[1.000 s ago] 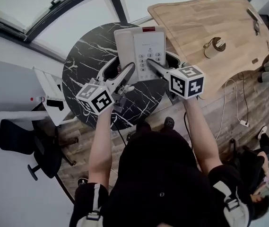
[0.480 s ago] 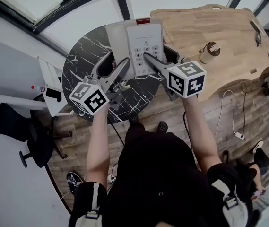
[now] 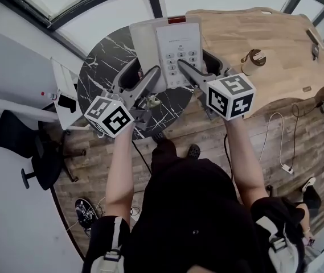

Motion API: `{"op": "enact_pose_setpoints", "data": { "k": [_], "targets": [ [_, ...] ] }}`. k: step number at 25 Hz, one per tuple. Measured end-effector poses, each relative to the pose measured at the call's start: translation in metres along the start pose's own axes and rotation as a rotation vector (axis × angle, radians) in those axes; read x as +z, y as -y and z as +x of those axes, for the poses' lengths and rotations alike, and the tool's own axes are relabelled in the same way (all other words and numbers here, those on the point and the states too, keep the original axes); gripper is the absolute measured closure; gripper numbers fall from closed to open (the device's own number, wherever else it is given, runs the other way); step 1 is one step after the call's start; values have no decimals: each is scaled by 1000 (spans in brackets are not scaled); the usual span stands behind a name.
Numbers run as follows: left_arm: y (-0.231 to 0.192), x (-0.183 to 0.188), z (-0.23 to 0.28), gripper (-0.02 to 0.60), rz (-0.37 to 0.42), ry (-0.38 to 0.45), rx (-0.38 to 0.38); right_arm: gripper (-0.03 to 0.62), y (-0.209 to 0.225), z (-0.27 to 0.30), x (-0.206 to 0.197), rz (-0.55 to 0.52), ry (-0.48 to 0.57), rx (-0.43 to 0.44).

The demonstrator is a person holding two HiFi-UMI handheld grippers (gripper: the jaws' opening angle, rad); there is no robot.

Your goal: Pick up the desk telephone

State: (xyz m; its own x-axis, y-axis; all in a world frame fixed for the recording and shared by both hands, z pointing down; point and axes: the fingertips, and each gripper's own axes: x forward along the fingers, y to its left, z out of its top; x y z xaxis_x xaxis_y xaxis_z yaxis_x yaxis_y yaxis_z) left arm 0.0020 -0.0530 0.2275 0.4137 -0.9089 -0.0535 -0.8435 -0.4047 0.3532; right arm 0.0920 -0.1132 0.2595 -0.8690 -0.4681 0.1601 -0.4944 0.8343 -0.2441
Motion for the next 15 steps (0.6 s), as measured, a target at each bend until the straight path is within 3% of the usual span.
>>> {"op": "enact_pose_setpoints", "data": {
  "k": [15],
  "targets": [
    [7, 6, -2, 277, 26, 11, -14, 289, -4, -6, 8, -28, 34, -14]
  ]
}}
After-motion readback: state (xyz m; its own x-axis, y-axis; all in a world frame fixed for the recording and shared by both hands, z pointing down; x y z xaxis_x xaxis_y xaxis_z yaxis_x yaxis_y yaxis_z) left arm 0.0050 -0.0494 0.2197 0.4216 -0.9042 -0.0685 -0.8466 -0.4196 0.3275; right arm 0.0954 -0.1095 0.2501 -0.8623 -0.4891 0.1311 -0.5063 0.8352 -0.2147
